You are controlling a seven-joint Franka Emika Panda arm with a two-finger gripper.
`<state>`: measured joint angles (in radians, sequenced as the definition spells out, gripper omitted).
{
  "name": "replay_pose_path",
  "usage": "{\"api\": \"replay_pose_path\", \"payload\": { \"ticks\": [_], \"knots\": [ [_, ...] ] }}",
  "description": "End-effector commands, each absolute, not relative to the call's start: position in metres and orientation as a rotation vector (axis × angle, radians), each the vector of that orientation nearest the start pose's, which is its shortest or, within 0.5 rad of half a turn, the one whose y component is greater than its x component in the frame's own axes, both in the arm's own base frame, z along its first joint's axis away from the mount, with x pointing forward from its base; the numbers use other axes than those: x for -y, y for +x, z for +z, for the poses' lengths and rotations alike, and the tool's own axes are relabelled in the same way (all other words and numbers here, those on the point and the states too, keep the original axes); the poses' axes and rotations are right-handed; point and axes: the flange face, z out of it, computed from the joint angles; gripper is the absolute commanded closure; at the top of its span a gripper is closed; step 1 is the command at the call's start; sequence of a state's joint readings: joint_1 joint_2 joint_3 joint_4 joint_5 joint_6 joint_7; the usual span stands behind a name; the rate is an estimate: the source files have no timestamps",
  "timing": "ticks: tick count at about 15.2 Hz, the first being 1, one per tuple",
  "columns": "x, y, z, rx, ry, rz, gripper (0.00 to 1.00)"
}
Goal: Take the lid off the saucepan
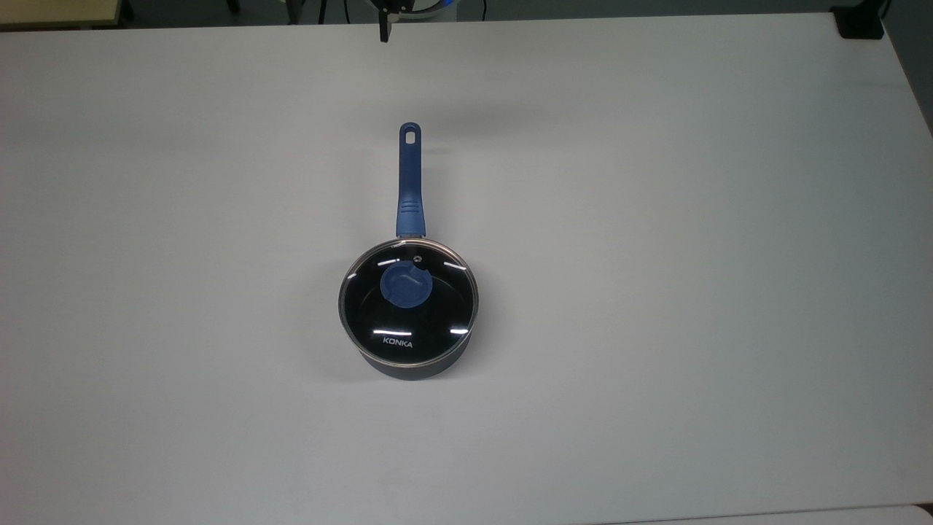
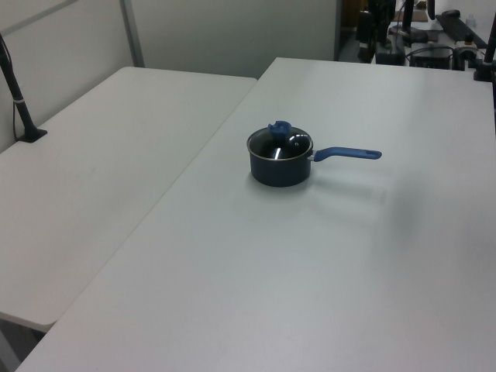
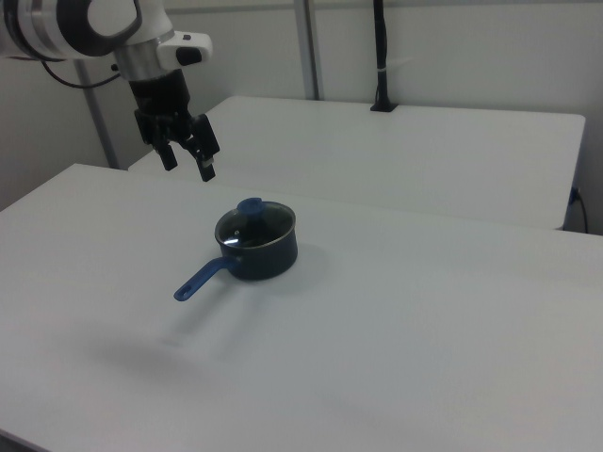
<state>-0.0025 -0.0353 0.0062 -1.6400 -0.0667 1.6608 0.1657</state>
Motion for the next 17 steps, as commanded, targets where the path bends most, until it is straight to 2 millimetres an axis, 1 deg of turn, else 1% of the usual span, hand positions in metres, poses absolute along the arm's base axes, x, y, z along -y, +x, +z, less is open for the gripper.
{"api": "replay_pose_path", "payload": {
  "ticks": [1,13,14,15,16,17],
  "knots": [
    [-0.008,0.551,0.617,-0.192,-3.178,-0.114,0.0],
    [-0.009,0.55,0.615,-0.186,-3.182,-0.107,0.0],
    [-0.012,0.552,0.613,-0.168,-3.195,-0.105,0.0],
    [-0.01,0.555,0.608,-0.121,-3.202,-0.094,0.0],
    [-0.01,0.561,0.601,0.02,-3.209,-0.092,0.0],
    [-0.011,0.565,0.597,0.067,-3.208,-0.105,0.0]
  ]
}}
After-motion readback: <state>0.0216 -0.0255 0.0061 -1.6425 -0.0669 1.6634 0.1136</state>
